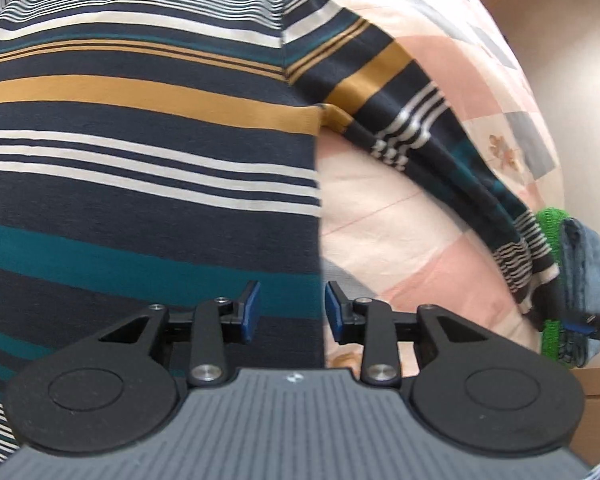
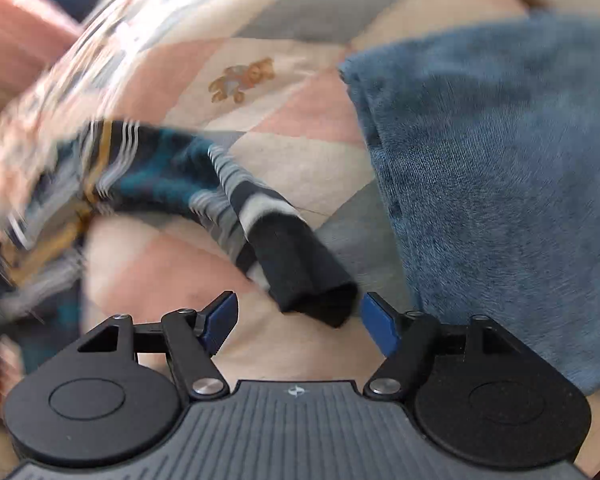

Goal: Fold clothes
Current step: 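Release the sweater and smooth the sleeve cuff with the right tool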

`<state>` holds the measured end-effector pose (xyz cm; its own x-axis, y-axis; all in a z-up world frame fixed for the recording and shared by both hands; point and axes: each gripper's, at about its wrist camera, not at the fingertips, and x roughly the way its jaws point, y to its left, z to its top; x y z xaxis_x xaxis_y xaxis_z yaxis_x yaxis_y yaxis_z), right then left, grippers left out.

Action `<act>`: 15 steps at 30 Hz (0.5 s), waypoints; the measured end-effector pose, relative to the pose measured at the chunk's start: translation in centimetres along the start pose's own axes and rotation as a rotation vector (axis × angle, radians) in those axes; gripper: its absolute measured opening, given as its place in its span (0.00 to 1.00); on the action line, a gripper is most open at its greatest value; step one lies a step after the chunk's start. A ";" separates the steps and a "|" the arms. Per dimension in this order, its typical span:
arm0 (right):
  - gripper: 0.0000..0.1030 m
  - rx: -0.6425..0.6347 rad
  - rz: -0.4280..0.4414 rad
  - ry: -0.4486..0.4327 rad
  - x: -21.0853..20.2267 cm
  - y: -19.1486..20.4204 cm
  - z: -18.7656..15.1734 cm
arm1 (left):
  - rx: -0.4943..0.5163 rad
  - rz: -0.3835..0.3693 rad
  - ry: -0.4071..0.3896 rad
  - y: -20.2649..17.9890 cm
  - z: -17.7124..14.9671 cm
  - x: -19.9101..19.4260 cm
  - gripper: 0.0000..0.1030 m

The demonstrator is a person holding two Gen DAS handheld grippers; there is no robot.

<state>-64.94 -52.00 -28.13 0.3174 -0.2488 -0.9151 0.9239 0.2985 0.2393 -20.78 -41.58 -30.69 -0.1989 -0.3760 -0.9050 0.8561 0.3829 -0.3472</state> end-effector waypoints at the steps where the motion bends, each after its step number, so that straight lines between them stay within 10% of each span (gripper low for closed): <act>1: 0.69 -0.084 -0.037 -0.031 0.2 0.8 -1.0 | 0.008 -0.003 0.003 -0.2 -0.2 0.1 0.31; 8: 0.69 -0.255 -0.134 -0.253 1.9 3.4 -0.8 | 0.020 -0.010 0.023 -0.9 -1.3 0.3 0.31; 11: 0.65 -0.258 -0.110 -0.180 3.2 3.4 1.8 | 0.020 -0.020 0.015 -1.0 -1.7 -0.1 0.32; 13: 0.08 -0.283 -0.048 -0.094 4.0 3.4 3.6 | 0.014 -0.026 0.013 -1.1 -1.8 -0.1 0.32; 15: 0.02 -0.244 0.012 -0.089 3.3 3.1 5.6 | 0.015 -0.029 0.002 -1.1 -1.9 -0.5 0.32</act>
<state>-59.77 -57.08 -28.58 0.3552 -0.3207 -0.8781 0.8446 0.5126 0.1545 -22.51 -40.20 -30.34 -0.2247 -0.3852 -0.8950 0.8572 0.3587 -0.3696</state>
